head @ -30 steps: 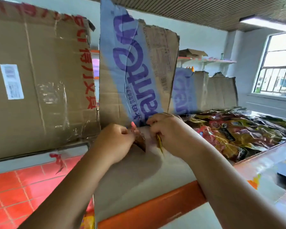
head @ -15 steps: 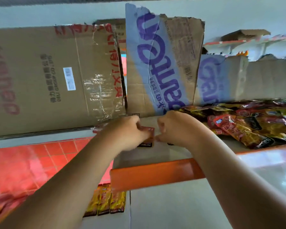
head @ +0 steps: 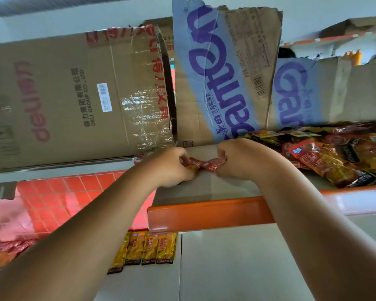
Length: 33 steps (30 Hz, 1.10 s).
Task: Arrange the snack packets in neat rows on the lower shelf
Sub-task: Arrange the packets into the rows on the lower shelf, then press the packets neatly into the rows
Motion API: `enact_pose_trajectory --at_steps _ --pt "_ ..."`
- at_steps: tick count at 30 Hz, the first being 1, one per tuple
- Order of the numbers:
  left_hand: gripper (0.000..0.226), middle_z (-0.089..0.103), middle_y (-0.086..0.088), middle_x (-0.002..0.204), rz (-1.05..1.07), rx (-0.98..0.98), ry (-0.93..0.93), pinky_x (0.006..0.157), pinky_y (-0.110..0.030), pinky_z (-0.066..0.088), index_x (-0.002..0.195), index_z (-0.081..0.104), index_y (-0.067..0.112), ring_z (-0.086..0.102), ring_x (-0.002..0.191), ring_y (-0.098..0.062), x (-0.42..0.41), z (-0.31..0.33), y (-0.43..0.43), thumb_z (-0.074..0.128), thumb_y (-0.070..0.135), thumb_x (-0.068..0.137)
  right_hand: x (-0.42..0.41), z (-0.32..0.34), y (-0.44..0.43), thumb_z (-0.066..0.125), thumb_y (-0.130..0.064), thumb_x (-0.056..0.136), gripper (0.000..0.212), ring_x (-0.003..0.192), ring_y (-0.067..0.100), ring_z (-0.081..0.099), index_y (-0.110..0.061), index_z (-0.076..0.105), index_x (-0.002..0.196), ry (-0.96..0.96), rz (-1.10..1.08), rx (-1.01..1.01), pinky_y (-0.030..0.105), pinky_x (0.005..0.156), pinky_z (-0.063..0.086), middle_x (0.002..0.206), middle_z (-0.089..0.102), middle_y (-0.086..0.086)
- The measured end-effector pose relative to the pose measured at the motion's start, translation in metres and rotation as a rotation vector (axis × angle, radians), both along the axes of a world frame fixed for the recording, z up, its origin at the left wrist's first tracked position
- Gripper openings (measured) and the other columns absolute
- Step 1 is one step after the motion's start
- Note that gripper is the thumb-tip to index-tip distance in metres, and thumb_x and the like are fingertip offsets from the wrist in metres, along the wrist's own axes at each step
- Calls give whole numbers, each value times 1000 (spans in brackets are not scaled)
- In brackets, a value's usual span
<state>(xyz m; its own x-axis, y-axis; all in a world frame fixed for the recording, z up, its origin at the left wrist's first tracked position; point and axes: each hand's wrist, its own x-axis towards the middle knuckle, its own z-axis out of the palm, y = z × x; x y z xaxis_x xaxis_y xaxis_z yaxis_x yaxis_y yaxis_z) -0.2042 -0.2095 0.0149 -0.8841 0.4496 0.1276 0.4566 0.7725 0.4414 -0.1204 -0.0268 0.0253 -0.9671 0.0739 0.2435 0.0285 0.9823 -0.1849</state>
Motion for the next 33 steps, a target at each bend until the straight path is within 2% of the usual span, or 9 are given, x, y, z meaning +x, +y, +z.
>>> enact_pose_trajectory --at_steps 4,8,12,16,19,24,27,30,33 --pt "29 72 6 89 -13 48 -15 67 -32 50 91 66 30 71 85 -22 2 -2 -11 82 48 74 5 3 -1 71 -41 85 23 76 14 53 -23 57 86 -69 36 -37 28 62 40 86 59 -3" --pt "24 71 5 97 -37 96 -33 83 -43 56 94 67 27 69 93 -23 6 -4 -25 84 35 79 8 6 -2 64 -38 90 21 69 15 47 -24 50 84 -155 54 28 29 59 34 79 54 -2" --pt "23 68 10 98 -63 116 -15 90 -40 53 100 71 30 66 97 -18 7 -8 -46 83 33 81 10 13 -15 60 -34 94 14 71 14 49 -23 53 88 -205 27 138 28 59 34 81 56 -2" --pt "26 65 21 99 -111 151 -5 85 -30 50 104 72 40 64 92 -13 6 -13 -66 82 31 82 12 18 -34 60 -34 95 12 73 12 51 -23 58 96 -234 30 200 24 59 35 87 59 -2" --pt "25 65 21 96 -134 181 -6 88 -36 53 102 72 39 66 96 -16 3 -15 -81 83 31 80 10 16 -52 63 -36 93 11 74 11 52 -29 53 93 -250 42 177 24 58 35 87 57 -4" --pt "22 68 18 86 -159 230 19 66 -32 52 96 71 38 64 77 -17 -5 -21 -110 82 32 77 3 18 -85 69 -46 84 21 79 9 57 -33 57 96 -260 9 103 27 65 44 89 61 -8" --pt "23 69 19 88 -172 276 37 61 -33 52 96 71 39 67 75 -18 -14 -29 -136 81 30 77 -6 15 -112 71 -46 80 23 78 11 60 -32 57 91 -247 -38 97 29 65 47 88 62 -7" --pt "25 68 24 89 -182 306 77 62 -32 54 97 69 41 66 71 -9 -20 -39 -154 81 31 77 -4 16 -135 73 -42 78 22 74 13 60 -28 58 84 -207 -74 108 30 63 48 83 63 -4" --pt "24 65 29 81 -195 363 127 58 -23 48 95 69 38 62 67 -1 -39 -49 -201 81 30 77 -22 11 -189 76 -39 77 21 70 12 59 -26 60 80 -159 -54 119 28 61 46 79 62 -5"
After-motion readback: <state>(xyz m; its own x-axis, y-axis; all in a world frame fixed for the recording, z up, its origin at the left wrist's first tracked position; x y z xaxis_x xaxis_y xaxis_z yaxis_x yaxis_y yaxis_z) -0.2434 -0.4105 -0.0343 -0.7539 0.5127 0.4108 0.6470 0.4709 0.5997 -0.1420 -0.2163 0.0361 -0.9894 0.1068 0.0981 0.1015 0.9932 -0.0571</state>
